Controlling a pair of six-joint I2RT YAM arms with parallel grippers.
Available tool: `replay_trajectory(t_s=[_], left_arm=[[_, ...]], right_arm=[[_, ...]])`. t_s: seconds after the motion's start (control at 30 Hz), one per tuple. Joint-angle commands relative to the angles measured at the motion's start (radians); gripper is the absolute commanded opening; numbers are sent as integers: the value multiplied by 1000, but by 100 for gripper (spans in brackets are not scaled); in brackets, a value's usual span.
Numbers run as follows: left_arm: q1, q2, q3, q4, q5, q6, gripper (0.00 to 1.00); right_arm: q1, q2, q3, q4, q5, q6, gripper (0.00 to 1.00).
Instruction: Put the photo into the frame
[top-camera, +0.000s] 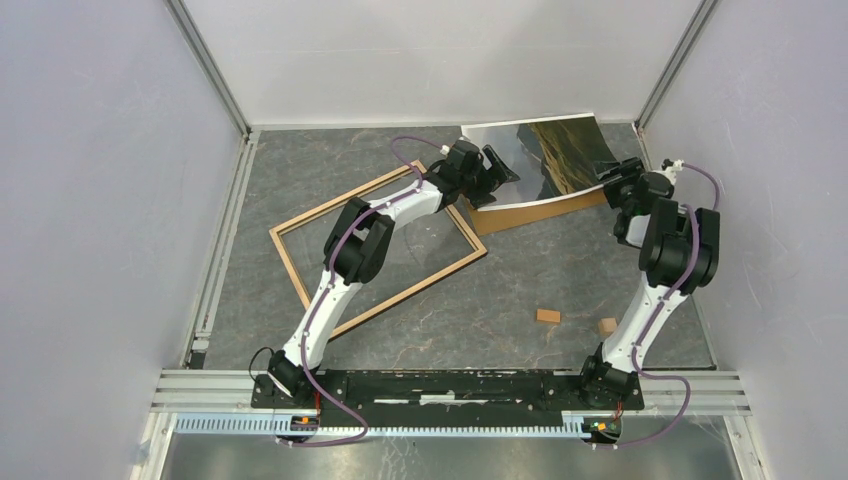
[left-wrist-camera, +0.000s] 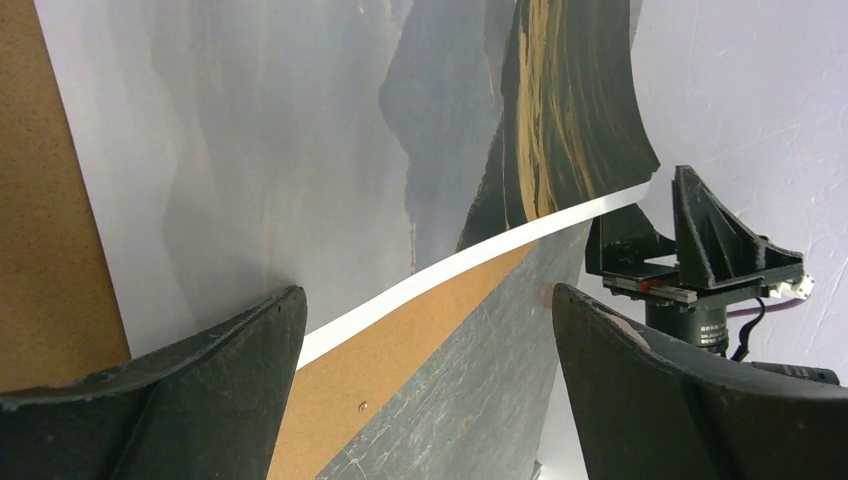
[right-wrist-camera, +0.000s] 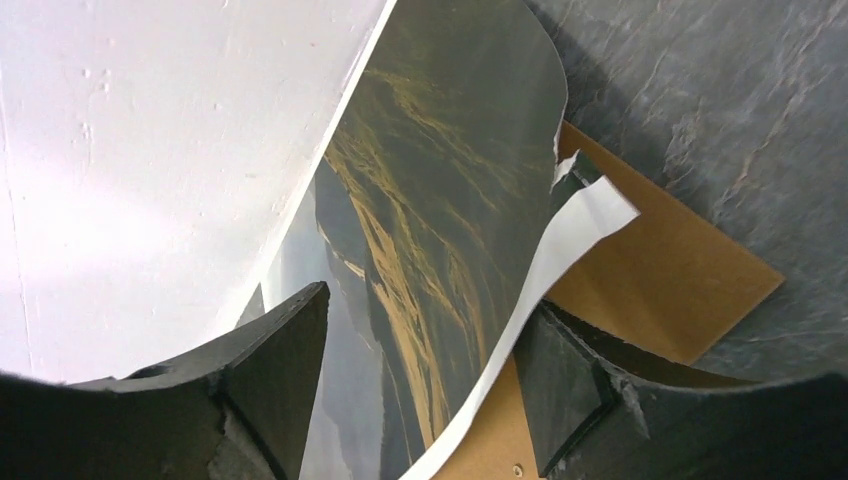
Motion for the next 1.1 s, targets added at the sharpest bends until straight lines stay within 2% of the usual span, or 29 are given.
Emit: replay_trajectory(t_s=[0.0,0.07,0.17,0.3,0.37,0.47,0.57,0.63,0.7,0.8,0.9,1.07], left_arm=[[4,13,10,-101,1,28,100],[4,2,9,-104,4,42,100],[4,-17,20,-127,27,70,100],[3,-108,72,-249,88,169,100],[3,-201,54,-298,105,215,100],[2,-396,-35,-355,131,281,100],[2,-642,-206,-374,127,351,100],[2,-807,-312,-423,88,427,100],[4,-964,-399,-524,-10,503,100],[9,-1206,-517,-650,-160,570,100],[9,-1433,-589,-744,-280,568,100],[9,-1727,-614,-792,-420,515,100]], right_arm=[[37,46,43,16,150,55,69],[51,64,52,-26,208,76,60],[69,75,44,-33,284,101,34],[66,15,31,-78,348,32,8],[62,-57,24,-135,363,-35,0],[59,-196,28,-234,370,-169,0],[60,-334,53,-357,339,-292,0],[69,-405,61,-369,251,-349,0],[108,-465,99,-435,221,-448,0],[202,-498,226,-612,207,-618,0],[327,-490,350,-752,203,-817,0],[609,-479,448,-919,239,-1156,0]])
